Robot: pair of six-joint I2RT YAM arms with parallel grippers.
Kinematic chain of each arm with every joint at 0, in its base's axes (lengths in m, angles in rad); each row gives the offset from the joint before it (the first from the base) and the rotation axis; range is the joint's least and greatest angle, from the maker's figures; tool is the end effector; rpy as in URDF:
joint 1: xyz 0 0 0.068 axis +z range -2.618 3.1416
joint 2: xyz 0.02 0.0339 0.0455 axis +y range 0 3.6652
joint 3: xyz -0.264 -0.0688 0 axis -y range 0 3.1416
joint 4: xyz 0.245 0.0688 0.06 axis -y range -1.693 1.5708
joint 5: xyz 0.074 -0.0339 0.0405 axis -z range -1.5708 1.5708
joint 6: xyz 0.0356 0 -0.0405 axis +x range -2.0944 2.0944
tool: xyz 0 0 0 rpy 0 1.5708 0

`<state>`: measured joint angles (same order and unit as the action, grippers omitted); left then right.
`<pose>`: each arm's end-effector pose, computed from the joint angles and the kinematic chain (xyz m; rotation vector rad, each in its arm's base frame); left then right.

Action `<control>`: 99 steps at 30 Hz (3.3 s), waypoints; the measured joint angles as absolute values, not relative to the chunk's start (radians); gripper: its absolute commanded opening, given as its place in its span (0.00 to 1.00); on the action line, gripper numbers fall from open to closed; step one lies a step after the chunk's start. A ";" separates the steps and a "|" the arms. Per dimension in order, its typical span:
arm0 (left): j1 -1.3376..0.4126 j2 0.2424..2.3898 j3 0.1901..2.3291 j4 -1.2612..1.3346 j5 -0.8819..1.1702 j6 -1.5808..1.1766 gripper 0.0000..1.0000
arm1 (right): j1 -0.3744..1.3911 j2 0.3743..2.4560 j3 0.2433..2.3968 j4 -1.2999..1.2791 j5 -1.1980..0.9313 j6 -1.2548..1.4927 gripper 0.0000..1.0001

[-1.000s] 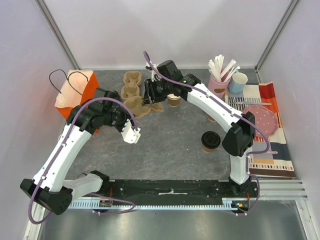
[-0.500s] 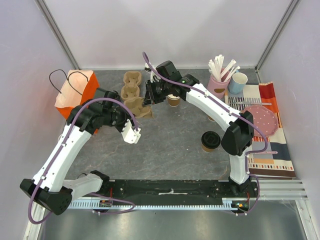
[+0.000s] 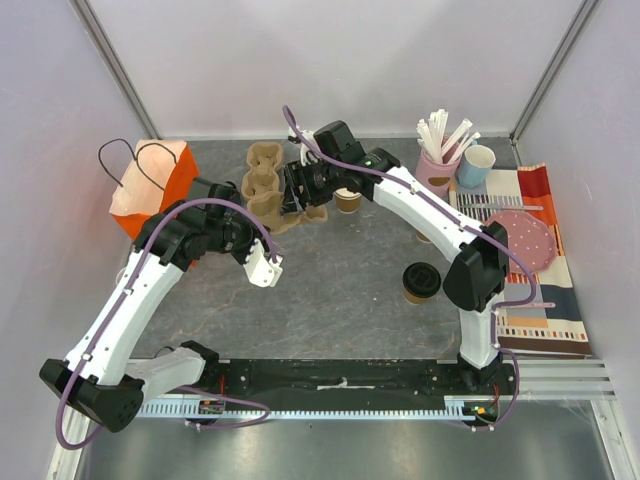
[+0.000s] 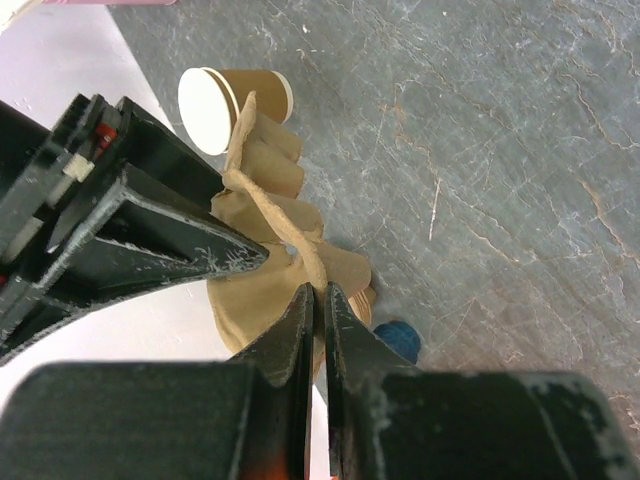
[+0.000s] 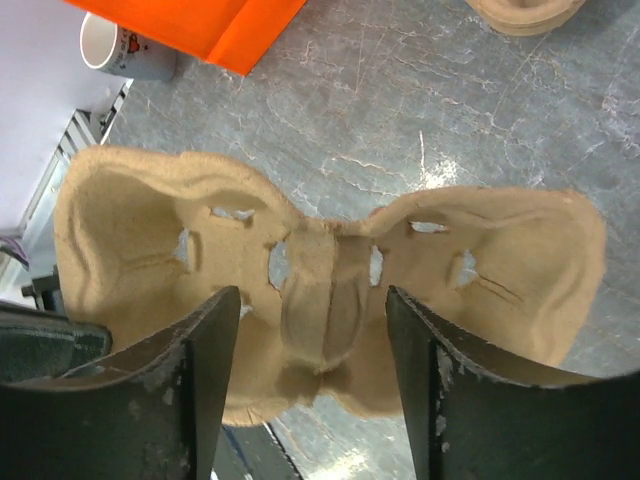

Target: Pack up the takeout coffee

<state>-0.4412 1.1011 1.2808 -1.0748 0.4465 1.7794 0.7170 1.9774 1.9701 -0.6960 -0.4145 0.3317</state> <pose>0.1718 -0.0981 0.3689 2.1848 0.8749 0.0935 0.3306 0.3073 0.3453 -0.6895 2.3129 0.9943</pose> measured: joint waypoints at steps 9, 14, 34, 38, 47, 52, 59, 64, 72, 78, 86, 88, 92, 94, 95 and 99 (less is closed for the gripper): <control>-0.441 1.102 1.281 -1.097 0.448 1.773 0.02 | 0.575 1.747 1.730 -0.612 -0.659 0.006 0.85; -0.441 1.105 1.286 -1.101 0.449 1.770 0.02 | 0.583 1.500 1.439 -0.466 -0.774 -0.261 0.84; -0.450 0.984 1.231 -1.111 0.485 1.930 0.02 | 0.466 1.677 1.379 -0.122 -0.748 0.238 0.85; -0.454 0.981 1.231 -1.097 0.500 1.948 0.02 | 0.526 1.725 1.377 -0.097 -0.737 0.323 0.85; -0.456 0.978 1.219 -1.089 0.500 1.957 0.02 | 0.544 1.795 1.377 -0.109 -0.693 0.387 0.86; -0.461 0.975 1.210 -1.089 0.500 1.958 0.02 | 0.537 1.807 1.384 -0.130 -0.691 0.393 0.54; -0.463 0.975 1.209 -1.090 0.500 1.958 0.02 | 0.537 1.849 1.398 -0.159 -0.725 0.422 0.33; -0.463 0.974 1.202 -1.091 0.498 1.958 0.02 | 0.518 1.849 1.399 -0.162 -0.737 0.434 0.25; -0.463 0.963 1.111 -1.074 0.497 1.958 0.14 | 0.489 1.849 1.452 -0.286 -0.693 0.393 0.17; -0.467 0.953 0.975 -1.011 0.474 1.966 0.61 | 0.496 1.849 1.504 -0.393 -0.625 0.353 0.11; -0.474 0.957 0.956 -0.944 0.463 1.941 0.81 | 0.517 1.850 1.562 -0.543 -0.502 0.306 0.10; -0.474 0.968 0.976 -0.916 0.465 1.814 0.80 | 0.529 1.850 1.589 -0.581 -0.465 0.287 0.09; -0.473 1.038 1.103 -0.780 0.434 1.386 0.78 | 0.551 1.850 1.653 -0.664 -0.385 0.242 0.09; -0.466 1.068 1.173 -0.690 0.383 1.142 0.79 | 0.560 1.848 1.681 -0.696 -0.352 0.218 0.10; -0.459 1.075 1.195 -0.657 0.362 1.055 0.78 | 0.562 1.847 1.688 -0.707 -0.338 0.207 0.09; -0.367 1.108 1.328 -0.607 0.231 0.659 0.71 | 0.563 1.830 1.701 -0.764 -0.305 0.163 0.10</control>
